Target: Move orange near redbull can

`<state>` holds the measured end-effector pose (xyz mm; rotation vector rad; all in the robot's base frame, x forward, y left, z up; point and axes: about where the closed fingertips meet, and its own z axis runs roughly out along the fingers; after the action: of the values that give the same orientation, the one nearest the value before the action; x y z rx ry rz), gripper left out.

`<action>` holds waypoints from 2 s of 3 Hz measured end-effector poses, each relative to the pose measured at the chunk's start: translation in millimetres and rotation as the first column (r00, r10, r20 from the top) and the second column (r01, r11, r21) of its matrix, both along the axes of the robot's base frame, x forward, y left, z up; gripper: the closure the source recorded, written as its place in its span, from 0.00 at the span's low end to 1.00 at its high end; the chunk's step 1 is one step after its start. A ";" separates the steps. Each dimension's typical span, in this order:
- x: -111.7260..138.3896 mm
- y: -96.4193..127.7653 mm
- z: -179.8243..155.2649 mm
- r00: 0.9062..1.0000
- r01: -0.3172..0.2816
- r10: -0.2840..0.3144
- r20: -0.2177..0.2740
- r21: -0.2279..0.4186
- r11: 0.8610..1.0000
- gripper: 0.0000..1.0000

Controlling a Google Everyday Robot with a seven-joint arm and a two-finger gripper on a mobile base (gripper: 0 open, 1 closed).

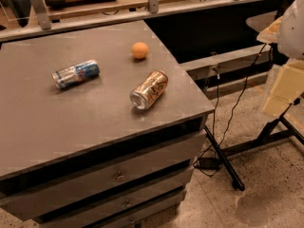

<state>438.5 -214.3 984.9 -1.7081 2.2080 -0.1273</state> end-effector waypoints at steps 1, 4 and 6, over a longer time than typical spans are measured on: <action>0.0 0.0 0.1 1.000 0.000 0.000 0.000 0.000 1.000 0.00; 66.7 3.1 -6.4 0.982 0.123 -0.168 0.090 0.374 0.919 0.00; 157.4 48.5 9.5 0.943 0.176 -0.314 0.107 0.641 0.747 0.00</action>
Offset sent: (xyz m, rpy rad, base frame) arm 0.0034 -0.0001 0.0010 0.0437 -0.0113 -0.0033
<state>595.9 -165.8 994.4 -0.9823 1.9894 0.3234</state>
